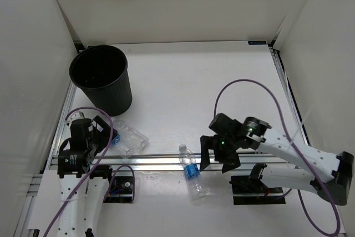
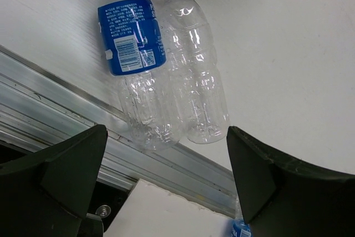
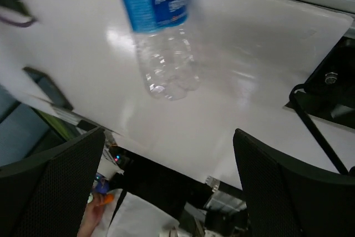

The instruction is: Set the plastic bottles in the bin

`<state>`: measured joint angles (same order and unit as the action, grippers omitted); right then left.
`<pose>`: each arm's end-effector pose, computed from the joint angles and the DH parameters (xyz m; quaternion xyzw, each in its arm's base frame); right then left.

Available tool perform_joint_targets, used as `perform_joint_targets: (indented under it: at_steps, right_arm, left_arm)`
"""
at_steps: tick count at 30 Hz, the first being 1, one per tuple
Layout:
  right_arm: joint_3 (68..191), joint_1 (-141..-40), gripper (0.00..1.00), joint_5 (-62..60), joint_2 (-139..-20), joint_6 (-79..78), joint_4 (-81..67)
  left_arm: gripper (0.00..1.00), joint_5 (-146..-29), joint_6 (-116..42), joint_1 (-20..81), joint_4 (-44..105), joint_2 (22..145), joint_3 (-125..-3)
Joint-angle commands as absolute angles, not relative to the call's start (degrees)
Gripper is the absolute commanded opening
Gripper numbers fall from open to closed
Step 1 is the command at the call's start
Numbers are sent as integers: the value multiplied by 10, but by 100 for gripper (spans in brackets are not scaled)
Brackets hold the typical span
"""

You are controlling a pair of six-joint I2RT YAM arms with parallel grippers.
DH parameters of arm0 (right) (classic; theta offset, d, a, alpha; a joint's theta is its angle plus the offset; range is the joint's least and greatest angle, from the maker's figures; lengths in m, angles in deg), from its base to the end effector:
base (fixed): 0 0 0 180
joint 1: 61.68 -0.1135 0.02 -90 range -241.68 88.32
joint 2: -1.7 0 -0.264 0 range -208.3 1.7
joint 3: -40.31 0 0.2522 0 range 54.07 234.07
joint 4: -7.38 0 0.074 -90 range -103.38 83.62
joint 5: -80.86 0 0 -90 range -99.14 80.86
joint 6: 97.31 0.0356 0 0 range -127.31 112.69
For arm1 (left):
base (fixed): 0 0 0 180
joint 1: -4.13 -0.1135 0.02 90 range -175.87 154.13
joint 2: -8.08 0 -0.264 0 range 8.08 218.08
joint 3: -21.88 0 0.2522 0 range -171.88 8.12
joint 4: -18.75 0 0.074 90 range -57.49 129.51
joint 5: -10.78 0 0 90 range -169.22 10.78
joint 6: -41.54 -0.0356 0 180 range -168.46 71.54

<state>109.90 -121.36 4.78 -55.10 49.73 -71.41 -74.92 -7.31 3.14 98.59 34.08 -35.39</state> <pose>0.0762 0.1472 0.2911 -0.0476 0.9701 0.2379 0.0074 0.0707 0.0039 0.2780 -0.3484 0.8674 -0.0884 0.3440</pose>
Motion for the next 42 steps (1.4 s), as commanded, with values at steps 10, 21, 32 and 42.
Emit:
perform_joint_targets:
  at_steps: [10,21,32,42]
  right_arm:
    - [1036,-1230,100,57,-674,406,-502]
    - [1079,-1243,100,92,-849,352,-402]
    - [1043,-1249,84,116,-915,339,-352]
    - [1160,-1249,56,100,-949,306,-458]
  left_arm:
    - [100,-709,-120,44,1011,367,-377]
    - [100,-703,-130,57,1037,354,-398]
    - [100,-702,-130,75,1053,316,-414]
    - [100,-679,-113,80,1072,298,-414]
